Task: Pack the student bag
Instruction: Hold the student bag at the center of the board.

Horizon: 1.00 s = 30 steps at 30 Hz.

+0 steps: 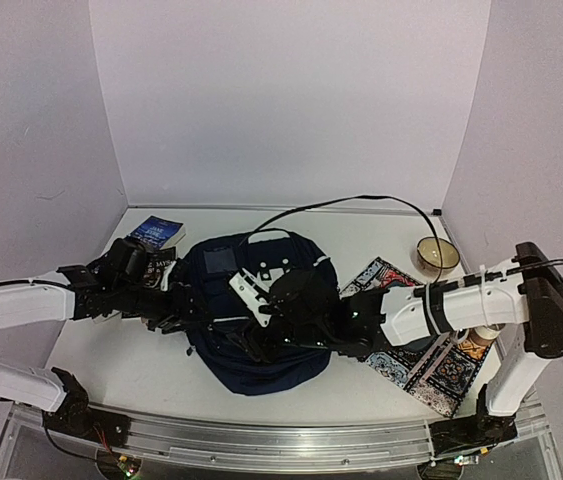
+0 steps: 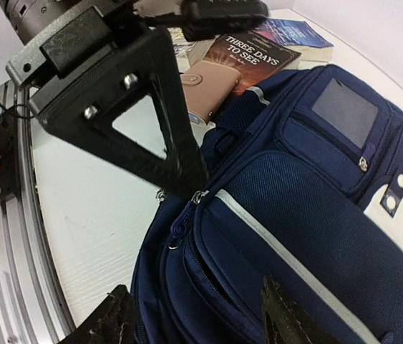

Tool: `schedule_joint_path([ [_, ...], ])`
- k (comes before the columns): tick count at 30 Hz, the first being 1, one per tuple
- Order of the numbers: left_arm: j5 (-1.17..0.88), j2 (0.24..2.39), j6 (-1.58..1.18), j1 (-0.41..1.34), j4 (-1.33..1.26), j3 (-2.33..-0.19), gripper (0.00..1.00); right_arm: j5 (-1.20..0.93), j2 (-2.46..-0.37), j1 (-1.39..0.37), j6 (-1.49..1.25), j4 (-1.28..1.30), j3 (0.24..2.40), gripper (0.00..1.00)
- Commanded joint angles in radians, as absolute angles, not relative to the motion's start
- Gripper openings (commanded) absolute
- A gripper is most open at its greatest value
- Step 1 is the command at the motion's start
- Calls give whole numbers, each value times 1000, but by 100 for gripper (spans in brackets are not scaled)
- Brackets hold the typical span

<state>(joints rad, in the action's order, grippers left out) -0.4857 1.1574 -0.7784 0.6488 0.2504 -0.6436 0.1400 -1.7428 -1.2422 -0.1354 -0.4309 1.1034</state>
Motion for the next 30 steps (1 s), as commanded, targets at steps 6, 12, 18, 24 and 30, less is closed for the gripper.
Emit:
schedule_joint_path([
  [6, -366, 1180, -805, 486, 158, -570, 56, 193, -1808, -1284, -307, -379, 1202, 53],
  [12, -454, 1360, -820, 480, 6, -574, 52, 214, -1907, -1296, -323, -336, 1310, 42],
  [18, -501, 1446, -825, 481, -78, -570, 50, 210, -2019, -1300, -315, -290, 1419, 36],
  [24, -517, 1449, -841, 482, -114, -541, 45, 258, -2110, -1300, -320, -247, 1511, 26],
  [30, -527, 1446, -858, 483, -144, -514, 42, 334, -2183, -1300, -335, -206, 1561, 19],
])
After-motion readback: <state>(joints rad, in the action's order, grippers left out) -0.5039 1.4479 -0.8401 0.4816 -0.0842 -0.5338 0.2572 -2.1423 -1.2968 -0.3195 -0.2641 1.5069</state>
